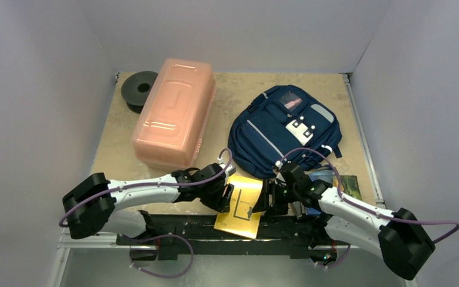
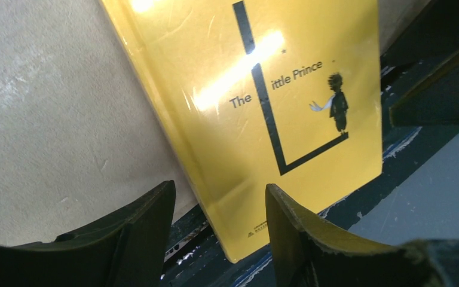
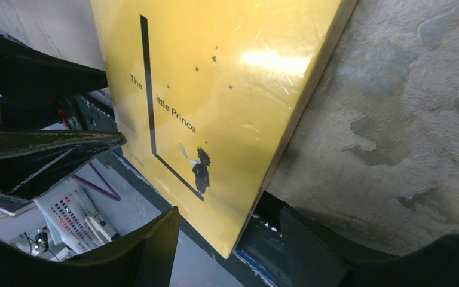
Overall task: Pack the student bag
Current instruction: Pick up the book from the center of the board.
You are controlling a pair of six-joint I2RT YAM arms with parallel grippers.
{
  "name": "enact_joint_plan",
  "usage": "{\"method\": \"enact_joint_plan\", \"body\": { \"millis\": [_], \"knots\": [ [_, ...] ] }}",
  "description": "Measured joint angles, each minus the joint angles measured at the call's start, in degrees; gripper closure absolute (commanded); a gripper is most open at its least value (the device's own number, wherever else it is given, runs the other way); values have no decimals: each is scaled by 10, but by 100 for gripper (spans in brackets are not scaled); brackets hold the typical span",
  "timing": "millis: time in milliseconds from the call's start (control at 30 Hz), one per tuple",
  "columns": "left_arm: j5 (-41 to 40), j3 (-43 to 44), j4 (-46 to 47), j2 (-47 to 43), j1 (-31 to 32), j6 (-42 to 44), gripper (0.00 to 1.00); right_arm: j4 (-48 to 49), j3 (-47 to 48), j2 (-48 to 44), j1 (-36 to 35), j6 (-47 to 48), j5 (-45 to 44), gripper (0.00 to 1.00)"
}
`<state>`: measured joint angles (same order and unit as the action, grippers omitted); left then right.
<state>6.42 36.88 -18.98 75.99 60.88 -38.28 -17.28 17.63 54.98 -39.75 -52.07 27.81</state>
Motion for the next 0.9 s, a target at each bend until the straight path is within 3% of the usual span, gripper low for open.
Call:
{"method": "enact_joint_plan", "body": {
  "millis": [367, 733, 833, 867, 900],
  "knots": [
    [7, 9, 5, 42, -1, -17, 51, 55, -33, 17, 0, -12, 22, 34],
    [26, 15, 16, 56, -1, -16, 55, 185, -97, 7, -4, -132, 43, 31],
    [30, 16, 17, 57, -2, -16, 54, 215, -108, 14, -4, -162, 47, 42],
    [30, 16, 16, 57, -3, -16, 53, 221, -109, 19, -4, -168, 48, 54],
    [31, 16, 16, 57, -4, -16, 51, 225, -111, 23, -5, -174, 46, 59]
  ]
}}
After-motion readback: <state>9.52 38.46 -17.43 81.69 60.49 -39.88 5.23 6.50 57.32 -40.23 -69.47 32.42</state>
